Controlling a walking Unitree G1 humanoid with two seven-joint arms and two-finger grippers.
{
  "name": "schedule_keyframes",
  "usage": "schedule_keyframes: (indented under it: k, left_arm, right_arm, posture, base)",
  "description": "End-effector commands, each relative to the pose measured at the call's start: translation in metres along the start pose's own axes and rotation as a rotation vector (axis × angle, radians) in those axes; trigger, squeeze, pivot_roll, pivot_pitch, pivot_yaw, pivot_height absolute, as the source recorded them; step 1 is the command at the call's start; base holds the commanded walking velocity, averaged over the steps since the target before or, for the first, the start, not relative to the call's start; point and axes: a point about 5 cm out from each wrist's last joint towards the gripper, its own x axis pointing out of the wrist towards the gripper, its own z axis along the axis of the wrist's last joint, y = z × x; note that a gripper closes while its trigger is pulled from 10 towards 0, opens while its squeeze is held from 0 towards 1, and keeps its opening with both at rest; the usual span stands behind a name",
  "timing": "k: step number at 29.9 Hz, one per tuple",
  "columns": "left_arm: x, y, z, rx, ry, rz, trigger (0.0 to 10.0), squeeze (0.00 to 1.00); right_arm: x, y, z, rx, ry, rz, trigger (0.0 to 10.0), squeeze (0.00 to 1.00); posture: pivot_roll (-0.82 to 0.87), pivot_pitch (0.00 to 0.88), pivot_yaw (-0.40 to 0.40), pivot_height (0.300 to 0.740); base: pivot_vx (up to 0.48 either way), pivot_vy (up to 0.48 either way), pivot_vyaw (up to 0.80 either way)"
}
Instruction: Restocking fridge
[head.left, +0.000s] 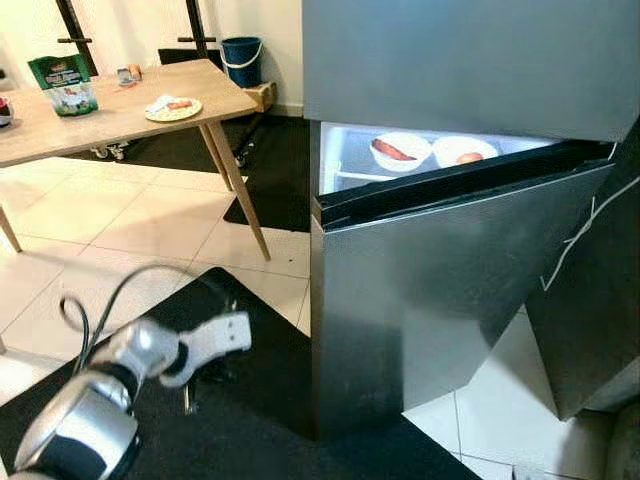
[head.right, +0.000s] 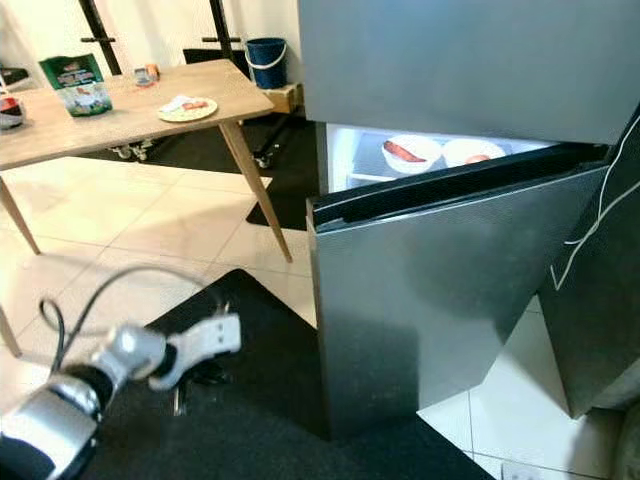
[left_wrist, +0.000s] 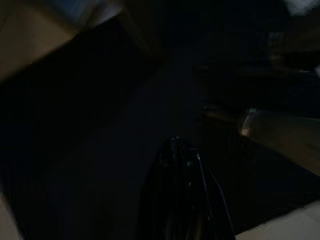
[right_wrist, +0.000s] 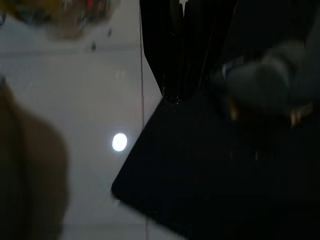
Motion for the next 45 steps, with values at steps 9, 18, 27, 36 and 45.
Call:
schedule_keyframes:
  k: [9,18,27,36,45]
  left_arm:
    - [0.030,-0.048,-0.050,-0.390,0.091,0.272,10.0,0.00]
    - [0.042,-0.104,-0.091,-0.725,0.189,0.415,10.0,0.00]
    - [0.044,-0.148,-0.115,-0.967,0.250,0.474,10.0,0.00]
    - [0.042,-0.181,-0.131,-1.069,0.326,0.481,10.0,0.00]
    - [0.043,-0.178,-0.128,-1.079,0.310,0.492,10.0,0.00]
  right_arm:
    - [0.006,0.029,0.039,0.041,-0.134,0.192,10.0,0.00]
    - [0.002,0.089,0.100,0.000,-0.335,0.576,10.0,0.00]
    - [0.001,0.102,0.119,-0.115,-0.354,0.550,10.0,0.00]
    - [0.010,0.071,0.039,-0.336,-0.015,0.339,10.0,0.00]
    - [0.004,0.054,-0.008,-0.348,0.124,0.255,10.0,0.00]
  posture:
    - [-0.13,0.031,-0.018,0.740]
    - [-0.10,0.018,-0.041,0.740]
    - [-0.08,0.000,-0.052,0.740]
    - [-0.07,0.000,-0.060,0.740]
    - [-0.06,0.000,-0.060,0.740]
  base:
    - [0.000,0.000,0.00]
    - [0.000,0.000,0.00]
    - [0.000,0.000,0.00]
    - [0.350,0.000,0.00]
    - [0.480,0.000,0.00]
